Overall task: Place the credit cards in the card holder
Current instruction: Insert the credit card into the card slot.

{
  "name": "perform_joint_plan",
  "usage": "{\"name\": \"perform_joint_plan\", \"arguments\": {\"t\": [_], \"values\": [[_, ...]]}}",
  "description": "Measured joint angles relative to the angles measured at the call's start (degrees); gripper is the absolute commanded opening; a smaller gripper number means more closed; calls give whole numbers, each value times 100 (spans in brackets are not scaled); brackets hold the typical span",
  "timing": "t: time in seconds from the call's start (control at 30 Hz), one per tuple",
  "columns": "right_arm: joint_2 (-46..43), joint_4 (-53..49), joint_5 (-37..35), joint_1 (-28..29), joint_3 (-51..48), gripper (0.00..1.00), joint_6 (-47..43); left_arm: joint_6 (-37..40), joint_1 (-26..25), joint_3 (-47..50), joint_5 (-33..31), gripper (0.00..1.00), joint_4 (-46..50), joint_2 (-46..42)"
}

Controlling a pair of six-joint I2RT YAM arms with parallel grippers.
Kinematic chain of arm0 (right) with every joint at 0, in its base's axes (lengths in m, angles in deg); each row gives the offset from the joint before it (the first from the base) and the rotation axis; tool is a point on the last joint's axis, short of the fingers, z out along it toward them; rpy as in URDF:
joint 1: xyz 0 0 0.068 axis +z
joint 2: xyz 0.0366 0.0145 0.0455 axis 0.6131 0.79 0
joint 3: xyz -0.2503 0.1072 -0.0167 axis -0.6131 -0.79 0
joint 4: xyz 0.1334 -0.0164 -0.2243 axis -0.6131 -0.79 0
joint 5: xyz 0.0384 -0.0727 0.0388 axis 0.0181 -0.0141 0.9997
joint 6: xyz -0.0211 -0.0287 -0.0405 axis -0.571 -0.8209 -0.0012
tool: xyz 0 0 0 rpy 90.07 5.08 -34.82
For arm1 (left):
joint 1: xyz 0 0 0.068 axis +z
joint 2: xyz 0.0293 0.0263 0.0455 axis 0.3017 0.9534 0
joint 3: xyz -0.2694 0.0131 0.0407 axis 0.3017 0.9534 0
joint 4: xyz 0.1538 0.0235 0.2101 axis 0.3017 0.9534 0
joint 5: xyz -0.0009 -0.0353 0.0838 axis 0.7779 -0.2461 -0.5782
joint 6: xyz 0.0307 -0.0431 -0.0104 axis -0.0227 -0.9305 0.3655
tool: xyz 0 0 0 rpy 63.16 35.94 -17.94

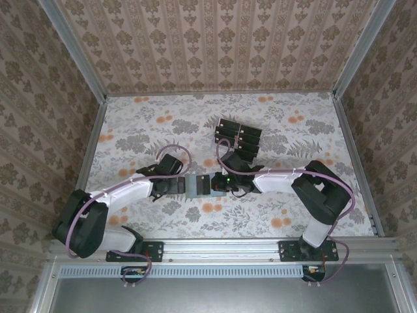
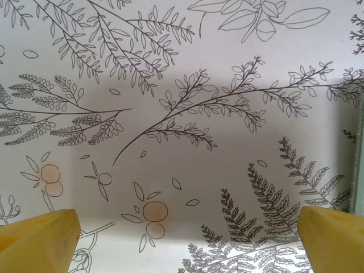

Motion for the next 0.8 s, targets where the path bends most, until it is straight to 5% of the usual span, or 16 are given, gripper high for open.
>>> {"name": "perform_joint_plan", "arguments": {"t": [0.8], "values": [[597, -197, 31, 160, 629, 3, -105, 0, -17, -33, 133, 100, -179, 444]]}}
